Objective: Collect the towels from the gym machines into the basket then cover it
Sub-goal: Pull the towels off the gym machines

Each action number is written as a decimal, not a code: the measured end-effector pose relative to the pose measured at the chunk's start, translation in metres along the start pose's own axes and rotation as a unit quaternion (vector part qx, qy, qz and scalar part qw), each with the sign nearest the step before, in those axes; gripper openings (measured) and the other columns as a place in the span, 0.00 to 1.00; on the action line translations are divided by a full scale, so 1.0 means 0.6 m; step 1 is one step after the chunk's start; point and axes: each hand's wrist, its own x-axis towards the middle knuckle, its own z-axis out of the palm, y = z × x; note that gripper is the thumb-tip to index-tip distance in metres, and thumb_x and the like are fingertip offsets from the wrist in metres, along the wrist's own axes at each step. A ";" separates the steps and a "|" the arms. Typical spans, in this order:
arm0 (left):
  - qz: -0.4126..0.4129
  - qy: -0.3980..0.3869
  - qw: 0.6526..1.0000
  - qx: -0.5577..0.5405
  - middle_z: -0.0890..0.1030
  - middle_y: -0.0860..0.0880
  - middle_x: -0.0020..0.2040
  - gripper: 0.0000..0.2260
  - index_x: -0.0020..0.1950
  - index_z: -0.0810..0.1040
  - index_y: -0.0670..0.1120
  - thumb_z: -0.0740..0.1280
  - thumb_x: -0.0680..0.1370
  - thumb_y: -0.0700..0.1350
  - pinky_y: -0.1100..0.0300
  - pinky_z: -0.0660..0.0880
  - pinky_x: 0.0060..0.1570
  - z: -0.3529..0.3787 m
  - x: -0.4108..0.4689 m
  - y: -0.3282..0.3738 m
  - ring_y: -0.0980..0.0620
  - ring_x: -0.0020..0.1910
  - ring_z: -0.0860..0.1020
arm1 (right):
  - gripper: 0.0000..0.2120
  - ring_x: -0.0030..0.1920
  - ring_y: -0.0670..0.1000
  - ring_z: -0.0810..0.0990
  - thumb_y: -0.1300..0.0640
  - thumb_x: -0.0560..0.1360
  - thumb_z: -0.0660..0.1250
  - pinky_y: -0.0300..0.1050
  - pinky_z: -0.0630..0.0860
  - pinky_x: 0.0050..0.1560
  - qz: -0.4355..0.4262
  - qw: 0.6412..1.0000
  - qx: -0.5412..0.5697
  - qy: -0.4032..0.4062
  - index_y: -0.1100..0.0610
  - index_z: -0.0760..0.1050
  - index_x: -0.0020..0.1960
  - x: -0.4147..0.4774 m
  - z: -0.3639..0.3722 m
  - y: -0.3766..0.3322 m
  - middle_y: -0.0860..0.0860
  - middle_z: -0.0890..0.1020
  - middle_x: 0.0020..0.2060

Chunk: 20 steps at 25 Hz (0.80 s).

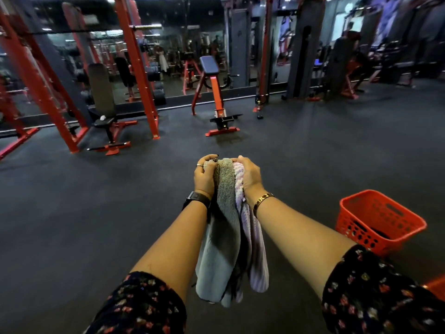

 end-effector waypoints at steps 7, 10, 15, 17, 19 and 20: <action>-0.027 -0.125 0.992 -0.019 0.78 0.54 0.45 0.10 0.47 0.76 0.48 0.61 0.68 0.47 0.71 0.73 0.43 0.114 0.232 -0.088 0.59 0.43 0.75 | 0.26 0.53 0.62 0.82 0.41 0.58 0.69 0.60 0.77 0.58 -0.042 0.988 -0.034 0.147 0.61 0.84 0.44 0.239 -0.032 -0.008 0.61 0.85 0.46; -0.048 -0.175 0.983 -0.026 0.78 0.54 0.45 0.10 0.47 0.76 0.49 0.61 0.69 0.47 0.64 0.73 0.47 0.174 0.309 -0.126 0.57 0.44 0.75 | 0.28 0.53 0.65 0.81 0.44 0.58 0.68 0.60 0.77 0.58 -0.068 0.981 -0.010 0.182 0.66 0.83 0.47 0.295 -0.050 -0.033 0.64 0.84 0.48; -0.064 -0.246 0.966 -0.042 0.77 0.55 0.45 0.12 0.52 0.76 0.43 0.62 0.71 0.45 0.71 0.73 0.42 0.302 0.368 -0.174 0.59 0.44 0.75 | 0.25 0.46 0.61 0.81 0.51 0.65 0.65 0.58 0.77 0.55 -0.098 0.965 0.036 0.241 0.72 0.80 0.50 0.372 -0.126 -0.068 0.69 0.81 0.50; -0.093 -0.271 0.957 -0.053 0.78 0.54 0.45 0.10 0.50 0.77 0.45 0.62 0.71 0.45 0.67 0.74 0.44 0.364 0.387 -0.203 0.57 0.44 0.76 | 0.24 0.45 0.61 0.81 0.51 0.64 0.66 0.59 0.78 0.54 -0.103 0.953 0.036 0.283 0.71 0.81 0.49 0.415 -0.175 -0.079 0.69 0.82 0.49; -0.108 -0.281 0.952 -0.059 0.78 0.53 0.45 0.12 0.50 0.77 0.46 0.62 0.69 0.47 0.62 0.74 0.47 0.430 0.407 -0.232 0.56 0.45 0.76 | 0.24 0.46 0.62 0.82 0.49 0.63 0.67 0.60 0.78 0.54 -0.108 0.943 0.032 0.312 0.69 0.82 0.47 0.462 -0.230 -0.093 0.68 0.82 0.48; -0.112 -0.284 0.950 -0.062 0.78 0.53 0.45 0.13 0.50 0.76 0.46 0.61 0.68 0.48 0.61 0.74 0.47 0.464 0.416 -0.246 0.56 0.45 0.76 | 0.25 0.48 0.63 0.82 0.47 0.61 0.68 0.61 0.78 0.55 -0.104 0.941 0.026 0.322 0.67 0.82 0.46 0.488 -0.259 -0.098 0.67 0.83 0.47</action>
